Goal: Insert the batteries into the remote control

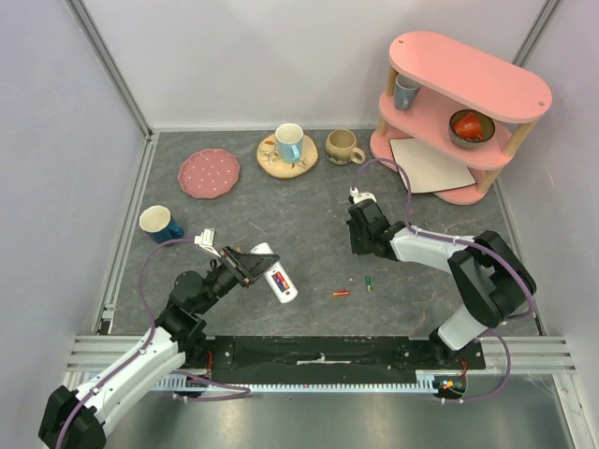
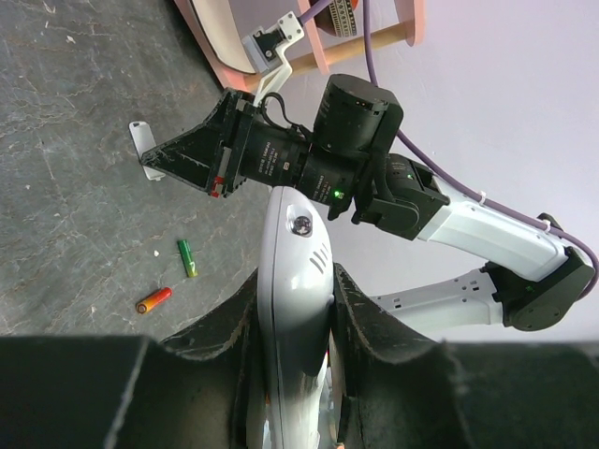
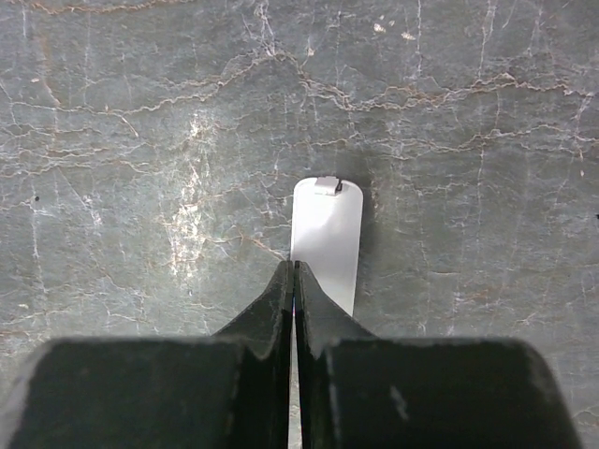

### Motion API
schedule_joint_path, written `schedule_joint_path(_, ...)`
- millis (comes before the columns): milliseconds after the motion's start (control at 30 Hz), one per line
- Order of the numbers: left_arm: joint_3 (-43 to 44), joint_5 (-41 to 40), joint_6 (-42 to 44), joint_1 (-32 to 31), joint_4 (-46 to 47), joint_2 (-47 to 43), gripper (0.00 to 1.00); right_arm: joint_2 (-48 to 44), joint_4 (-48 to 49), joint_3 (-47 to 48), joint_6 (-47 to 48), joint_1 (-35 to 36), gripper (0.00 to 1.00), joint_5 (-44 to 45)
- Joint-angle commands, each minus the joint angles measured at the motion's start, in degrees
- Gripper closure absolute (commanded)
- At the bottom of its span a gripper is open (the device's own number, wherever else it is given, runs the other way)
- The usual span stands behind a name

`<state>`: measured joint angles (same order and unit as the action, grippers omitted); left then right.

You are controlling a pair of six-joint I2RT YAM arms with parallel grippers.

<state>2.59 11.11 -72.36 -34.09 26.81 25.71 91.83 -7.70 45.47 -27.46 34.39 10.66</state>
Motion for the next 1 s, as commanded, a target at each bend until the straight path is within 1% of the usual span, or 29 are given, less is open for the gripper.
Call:
schedule_joint_path(0, -6.81, 1.19, 0.82, 0.25, 3.69, -0.14, 0.98, -1.47, -2.49, 0.23, 0.04, -0.03, 0.99, 1.39)
schedule_joint_path(100, -6.81, 1.37, 0.73, 0.25, 3.69, -0.14, 0.98, -3.05, -2.4, 0.23, 0.22, -0.11, 1.0, 0.77)
schedule_joint_path(133, -6.81, 1.37, 0.73, 0.16, 3.69, -0.14, 0.98, -3.58, -2.4, 0.23, 0.3, -0.03, 0.97, 0.51)
schedule_joint_path(167, -6.72, 1.37, 0.73, 0.25, 3.69, -0.23, 0.98, -4.11, -2.23, 0.06, 0.22, -0.03, 0.92, 0.51)
schedule_joint_path(200, -6.81, 1.37, 0.73, 0.16, 3.69, -0.23, 0.98, -5.34, -2.05, -0.03, 0.3, -0.11, 0.78, 0.42)
schedule_joint_path(300, -6.9, 1.37, 0.73, 0.25, 3.69, -0.23, 0.98, -6.92, -1.96, 0.05, 1.09, -0.03, 0.56, 0.68)
schedule_joint_path(400, -7.16, 1.45, 0.55, 0.25, 3.78, -0.4, 0.98, -6.93, -2.84, 0.67, 1.89, -0.03, 0.48, 1.65)
schedule_joint_path(667, -7.51, 1.54, 0.37, 0.25, 3.6, -1.19, 0.98, -3.16, -3.99, 1.02, 2.24, -0.03, 0.48, 4.2)
schedule_joint_path(967, -7.6, 1.45, 0.29, 0.16, 2.99, -1.9, 0.98, -1.92, -3.72, 1.2, 1.89, -0.29, 0.48, 4.46)
